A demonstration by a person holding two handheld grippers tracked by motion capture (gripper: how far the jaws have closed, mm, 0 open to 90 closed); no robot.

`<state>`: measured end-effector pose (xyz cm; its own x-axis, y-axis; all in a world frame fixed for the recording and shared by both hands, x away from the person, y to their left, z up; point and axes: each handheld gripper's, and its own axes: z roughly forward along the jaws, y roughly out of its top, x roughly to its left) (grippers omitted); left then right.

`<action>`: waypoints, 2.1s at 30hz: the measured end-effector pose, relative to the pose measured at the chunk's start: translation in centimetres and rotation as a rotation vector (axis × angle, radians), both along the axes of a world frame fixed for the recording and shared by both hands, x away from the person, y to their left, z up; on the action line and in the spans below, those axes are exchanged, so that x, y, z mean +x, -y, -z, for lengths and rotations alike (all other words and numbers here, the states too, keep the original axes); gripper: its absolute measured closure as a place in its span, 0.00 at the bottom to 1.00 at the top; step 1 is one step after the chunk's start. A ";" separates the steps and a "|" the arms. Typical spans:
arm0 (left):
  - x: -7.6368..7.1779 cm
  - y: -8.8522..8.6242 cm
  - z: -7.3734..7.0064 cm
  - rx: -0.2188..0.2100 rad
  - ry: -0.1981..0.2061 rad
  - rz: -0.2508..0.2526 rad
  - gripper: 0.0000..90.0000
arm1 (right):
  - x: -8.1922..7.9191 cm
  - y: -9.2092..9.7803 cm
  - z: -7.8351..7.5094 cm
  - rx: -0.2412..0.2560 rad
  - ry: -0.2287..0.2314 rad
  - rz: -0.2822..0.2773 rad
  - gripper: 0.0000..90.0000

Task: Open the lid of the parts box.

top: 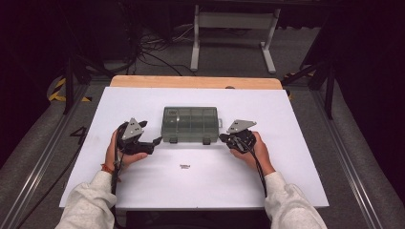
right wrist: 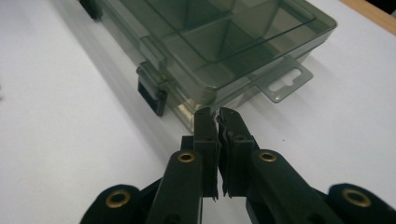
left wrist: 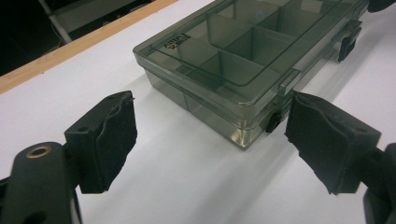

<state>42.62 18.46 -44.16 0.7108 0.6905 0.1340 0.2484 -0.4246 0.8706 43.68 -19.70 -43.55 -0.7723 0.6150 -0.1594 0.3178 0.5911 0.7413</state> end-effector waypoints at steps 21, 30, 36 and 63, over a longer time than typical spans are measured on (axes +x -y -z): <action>0.2 0.5 0.1 0.030 0.023 0.006 0.19 | -0.6 -0.3 -0.7 0.038 0.103 0.011 1.00; 0.6 1.3 -0.2 0.052 0.068 -0.016 0.25 | -1.0 -0.4 -1.7 0.083 0.196 0.017 1.00; 1.7 1.7 -0.5 0.062 0.088 -0.027 0.42 | -1.0 -0.5 -2.0 0.069 0.243 0.035 1.00; 3.3 2.5 -1.2 0.049 0.109 -0.015 0.74 | -0.6 -1.2 -2.5 0.034 0.387 0.044 0.80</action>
